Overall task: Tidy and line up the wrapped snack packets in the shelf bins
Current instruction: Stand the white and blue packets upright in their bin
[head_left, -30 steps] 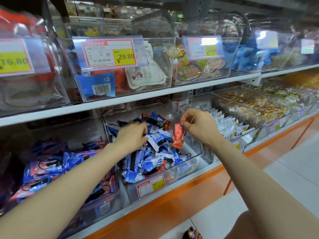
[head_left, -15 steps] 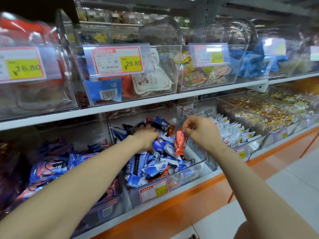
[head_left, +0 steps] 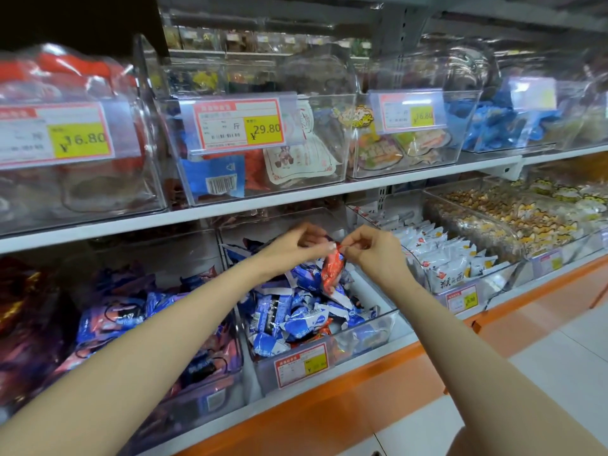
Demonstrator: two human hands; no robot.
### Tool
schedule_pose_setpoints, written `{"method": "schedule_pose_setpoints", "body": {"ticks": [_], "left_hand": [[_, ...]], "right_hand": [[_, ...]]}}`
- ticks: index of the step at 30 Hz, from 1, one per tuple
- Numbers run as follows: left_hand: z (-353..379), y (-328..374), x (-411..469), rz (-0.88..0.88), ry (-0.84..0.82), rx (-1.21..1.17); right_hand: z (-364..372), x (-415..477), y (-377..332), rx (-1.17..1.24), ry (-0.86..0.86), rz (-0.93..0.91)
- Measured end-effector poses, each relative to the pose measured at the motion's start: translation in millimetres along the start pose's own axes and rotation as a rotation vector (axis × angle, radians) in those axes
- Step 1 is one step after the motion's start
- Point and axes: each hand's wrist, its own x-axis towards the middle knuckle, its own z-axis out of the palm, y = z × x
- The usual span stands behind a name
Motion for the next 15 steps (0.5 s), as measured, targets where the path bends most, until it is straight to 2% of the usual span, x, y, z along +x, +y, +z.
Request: {"method": "schedule_pose_setpoints", "body": {"ticks": [2, 4, 8, 10, 12, 13, 15], "left_hand": [[-0.6, -2.0, -11.4, -0.026, -0.039, 0.157], [-0.6, -8.6, -19.8, -0.07, 0.042, 0.266], [-9.0, -16.4, -42.3, -0.097, 0.24, 0.111], [-18.2, -20.1, -55.5, -0.074, 0.338, 0.148], [-27.5, -21.8, -69.5, -0.058, 0.42, 0.205], [-31.2, -23.0, -75.7, -0.058, 0.464, 0.214], [-38.3, -26.1, -85.3, -0.082, 0.572, 0.194]], "right_hand": [[4.2, -0.8, -4.6, 0.174, -0.036, 0.033], [8.9, -1.4, -11.0, 0.313, -0.069, 0.039], [15.5, -5.9, -25.0, 0.384, -0.147, -0.027], [17.4, -7.8, -31.7, 0.496, -0.234, -0.037], [23.9, -3.6, -28.4, 0.54, -0.214, -0.004], [29.3, 0.4, -22.1, 0.457, -0.163, 0.003], [41.1, 11.1, -2.0, 0.02, -0.1, -0.051]]}}
